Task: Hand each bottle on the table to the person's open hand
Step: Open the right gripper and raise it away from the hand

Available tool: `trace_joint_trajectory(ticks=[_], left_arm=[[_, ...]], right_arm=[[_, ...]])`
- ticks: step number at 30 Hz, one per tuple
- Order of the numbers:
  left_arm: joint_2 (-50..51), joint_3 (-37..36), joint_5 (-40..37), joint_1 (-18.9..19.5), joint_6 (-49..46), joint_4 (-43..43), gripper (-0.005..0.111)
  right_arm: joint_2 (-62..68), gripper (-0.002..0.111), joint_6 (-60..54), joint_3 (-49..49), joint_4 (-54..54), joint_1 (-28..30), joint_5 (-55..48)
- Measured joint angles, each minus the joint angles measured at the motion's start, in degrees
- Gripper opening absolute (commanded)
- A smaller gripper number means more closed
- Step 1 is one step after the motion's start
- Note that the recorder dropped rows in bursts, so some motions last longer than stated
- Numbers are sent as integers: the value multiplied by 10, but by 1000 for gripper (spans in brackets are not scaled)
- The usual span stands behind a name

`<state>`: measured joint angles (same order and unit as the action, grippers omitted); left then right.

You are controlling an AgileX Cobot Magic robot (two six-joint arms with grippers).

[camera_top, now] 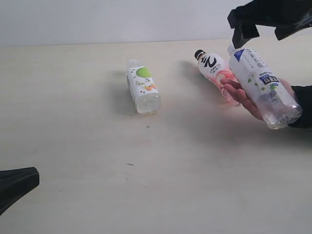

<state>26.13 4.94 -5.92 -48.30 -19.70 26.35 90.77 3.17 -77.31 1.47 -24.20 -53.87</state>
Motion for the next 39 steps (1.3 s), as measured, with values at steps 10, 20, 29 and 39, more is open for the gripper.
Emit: trace_joint_trajectory(ticks=[10,20,29,39], left_arm=[[0,0,0,0,0,0,0],[0,0,0,0,0,0,0],[0,0,0,0,0,0,0],[0,0,0,0,0,0,0]], right_arm=[[-76,75,-36,14,-85,0,-22],[-164,67,-32,181,-150,0,148],[-220,36,-67,344,-218,0,392],[-223,14,-69,360,-226,0,440]])
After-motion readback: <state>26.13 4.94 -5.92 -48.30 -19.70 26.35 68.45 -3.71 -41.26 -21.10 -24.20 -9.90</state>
